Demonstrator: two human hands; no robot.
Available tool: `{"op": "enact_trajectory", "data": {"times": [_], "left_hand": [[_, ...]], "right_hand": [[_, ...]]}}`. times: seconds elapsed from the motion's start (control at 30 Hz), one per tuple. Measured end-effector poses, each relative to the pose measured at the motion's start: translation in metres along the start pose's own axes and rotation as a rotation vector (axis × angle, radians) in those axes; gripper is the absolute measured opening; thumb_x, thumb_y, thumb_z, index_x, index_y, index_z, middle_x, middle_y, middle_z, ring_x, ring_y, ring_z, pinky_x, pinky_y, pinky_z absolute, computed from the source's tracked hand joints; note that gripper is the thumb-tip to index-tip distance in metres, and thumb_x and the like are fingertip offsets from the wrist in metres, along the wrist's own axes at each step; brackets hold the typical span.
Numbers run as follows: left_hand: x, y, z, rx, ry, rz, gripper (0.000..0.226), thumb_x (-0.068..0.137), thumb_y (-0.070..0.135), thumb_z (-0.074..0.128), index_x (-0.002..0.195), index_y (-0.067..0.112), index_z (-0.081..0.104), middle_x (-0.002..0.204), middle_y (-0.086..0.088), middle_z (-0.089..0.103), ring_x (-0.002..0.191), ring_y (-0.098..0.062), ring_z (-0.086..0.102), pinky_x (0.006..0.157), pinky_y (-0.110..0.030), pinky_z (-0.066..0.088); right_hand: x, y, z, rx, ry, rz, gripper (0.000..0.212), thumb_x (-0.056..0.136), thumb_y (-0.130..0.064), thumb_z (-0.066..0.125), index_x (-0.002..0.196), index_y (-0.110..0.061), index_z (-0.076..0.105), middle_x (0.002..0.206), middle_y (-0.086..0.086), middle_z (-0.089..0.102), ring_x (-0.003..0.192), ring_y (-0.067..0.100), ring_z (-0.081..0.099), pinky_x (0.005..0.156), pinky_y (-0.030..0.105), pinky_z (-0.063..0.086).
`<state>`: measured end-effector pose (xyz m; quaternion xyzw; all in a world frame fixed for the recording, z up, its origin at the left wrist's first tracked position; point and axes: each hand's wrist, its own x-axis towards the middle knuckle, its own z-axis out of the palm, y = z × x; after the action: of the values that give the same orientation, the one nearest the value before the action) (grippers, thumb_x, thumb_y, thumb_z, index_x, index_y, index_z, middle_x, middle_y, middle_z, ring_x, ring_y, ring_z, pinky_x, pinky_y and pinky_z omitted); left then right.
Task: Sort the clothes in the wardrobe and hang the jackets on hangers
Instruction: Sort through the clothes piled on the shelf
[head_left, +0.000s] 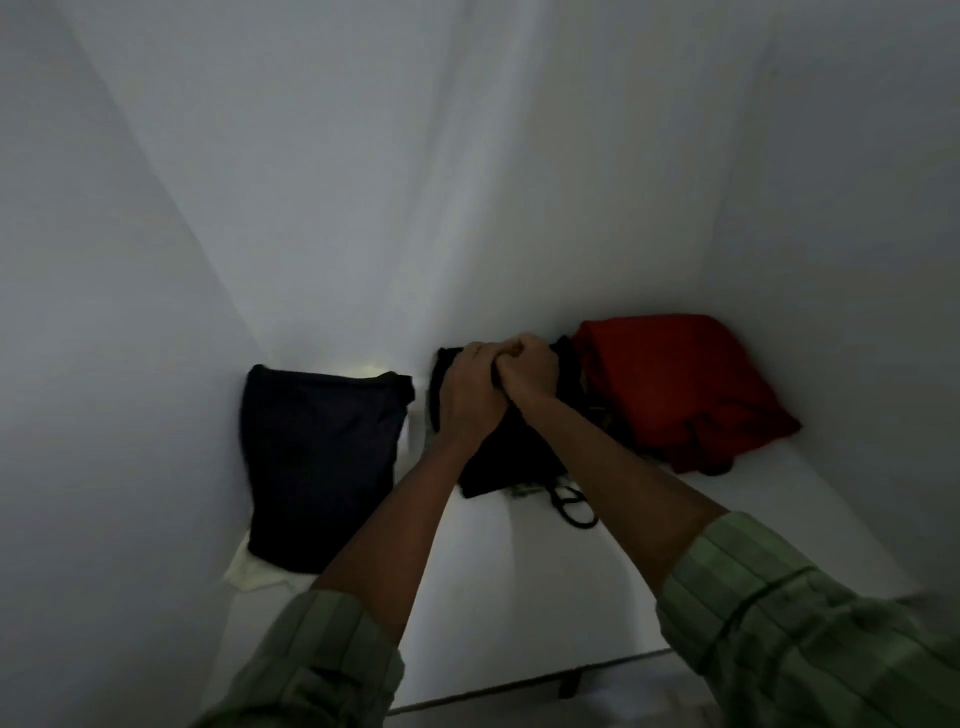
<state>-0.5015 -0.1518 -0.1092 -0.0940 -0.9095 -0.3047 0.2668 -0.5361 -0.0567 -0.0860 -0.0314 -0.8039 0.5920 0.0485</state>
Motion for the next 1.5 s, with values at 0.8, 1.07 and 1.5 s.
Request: {"op": "enact_trajectory", "data": {"times": [0.8, 1.07, 1.5], "left_hand": [[0.020, 0.192, 0.174, -0.767, -0.131, -0.710, 0.112, 0.061, 0.040, 0.097, 0.152, 0.013, 0.038, 0.144, -0.002, 0.053, 0.126, -0.017, 0.054, 0.110, -0.035, 0.045], [-0.014, 0.214, 0.154, -0.855, -0.237, -0.770, 0.025, 0.093, 0.020, 0.065, 0.118, 0.019, 0.066, 0.111, -0.003, 0.071, 0.102, -0.021, 0.065, 0.092, -0.032, 0.054], [-0.212, 0.230, 0.017, -1.640, 0.170, -1.100, 0.039, 0.089, 0.014, 0.067, 0.127, 0.008, 0.068, 0.118, -0.014, 0.074, 0.110, -0.033, 0.070, 0.090, -0.043, 0.059]], "right_hand": [[-0.028, 0.171, -0.204, 0.013, 0.206, -0.360, 0.068, 0.103, -0.020, 0.051, 0.161, -0.004, 0.018, 0.168, 0.010, 0.022, 0.156, 0.020, 0.018, 0.127, 0.045, 0.019], [-0.060, 0.183, -0.222, -0.191, 0.122, -0.498, 0.070, 0.102, -0.038, 0.048, 0.159, -0.004, 0.026, 0.168, 0.007, 0.023, 0.157, 0.025, 0.014, 0.123, 0.057, 0.020], [-0.252, 0.138, -0.180, -0.192, 0.483, -0.288, 0.069, 0.100, -0.053, 0.048, 0.160, -0.025, 0.029, 0.171, 0.001, 0.013, 0.157, 0.018, 0.009, 0.126, 0.053, 0.005]]}}
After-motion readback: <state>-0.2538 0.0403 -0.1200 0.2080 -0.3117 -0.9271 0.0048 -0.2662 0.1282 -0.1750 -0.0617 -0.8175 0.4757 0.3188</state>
